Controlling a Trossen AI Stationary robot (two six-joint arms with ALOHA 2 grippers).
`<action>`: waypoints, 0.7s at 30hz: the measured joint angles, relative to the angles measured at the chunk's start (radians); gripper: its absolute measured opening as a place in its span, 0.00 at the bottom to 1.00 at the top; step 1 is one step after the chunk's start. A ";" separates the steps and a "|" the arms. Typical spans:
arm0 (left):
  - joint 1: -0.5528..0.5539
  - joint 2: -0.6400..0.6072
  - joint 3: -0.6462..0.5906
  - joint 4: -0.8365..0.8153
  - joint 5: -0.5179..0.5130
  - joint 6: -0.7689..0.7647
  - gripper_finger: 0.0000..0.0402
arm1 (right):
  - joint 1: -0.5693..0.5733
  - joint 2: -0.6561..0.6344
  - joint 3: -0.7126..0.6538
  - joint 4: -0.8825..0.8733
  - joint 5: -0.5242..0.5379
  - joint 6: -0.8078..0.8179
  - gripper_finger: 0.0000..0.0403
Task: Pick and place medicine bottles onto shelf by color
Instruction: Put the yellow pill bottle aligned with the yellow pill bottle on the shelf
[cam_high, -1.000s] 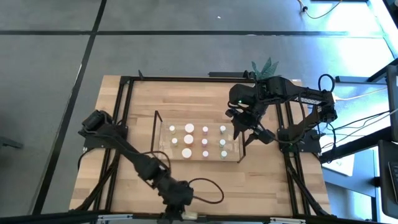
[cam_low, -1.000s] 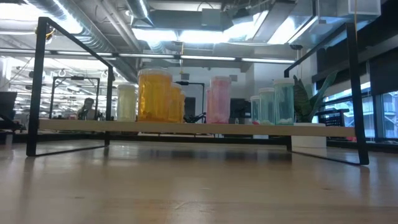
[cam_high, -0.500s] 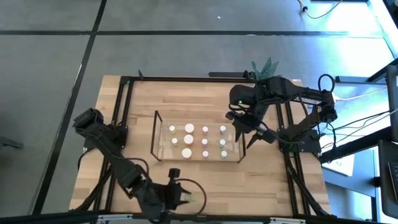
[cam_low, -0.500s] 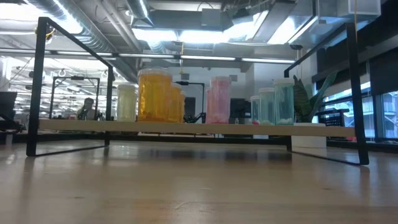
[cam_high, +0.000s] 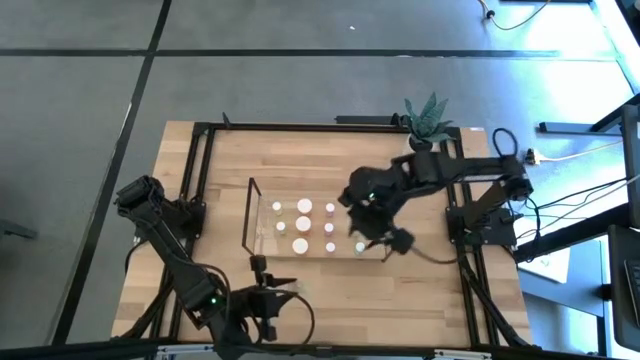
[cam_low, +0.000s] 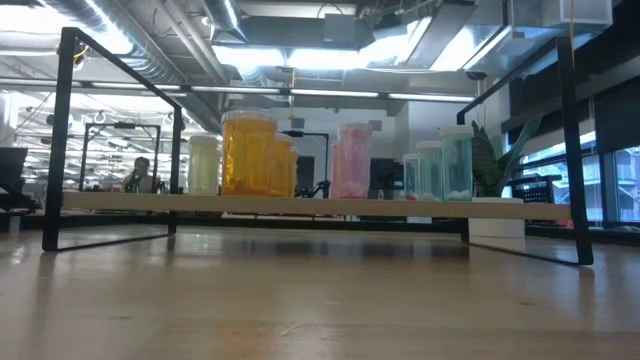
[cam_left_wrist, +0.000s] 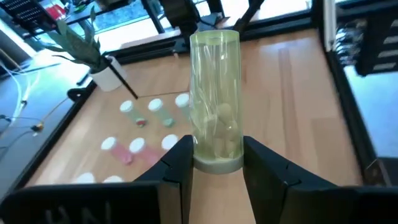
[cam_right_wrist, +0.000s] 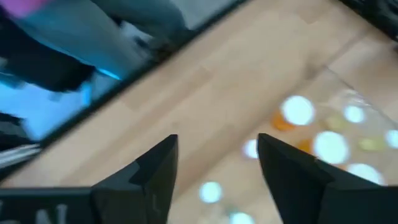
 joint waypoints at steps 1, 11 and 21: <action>0.002 0.000 0.000 -0.016 0.000 0.000 0.25 | 0.012 0.013 0.000 0.027 0.057 0.020 0.55; 0.003 0.000 0.000 -0.329 0.001 -0.166 0.25 | 0.078 0.114 0.000 0.315 0.313 0.053 0.55; 0.000 0.000 0.000 -0.443 -0.004 -0.229 0.25 | 0.131 0.208 0.000 0.505 0.459 0.043 0.55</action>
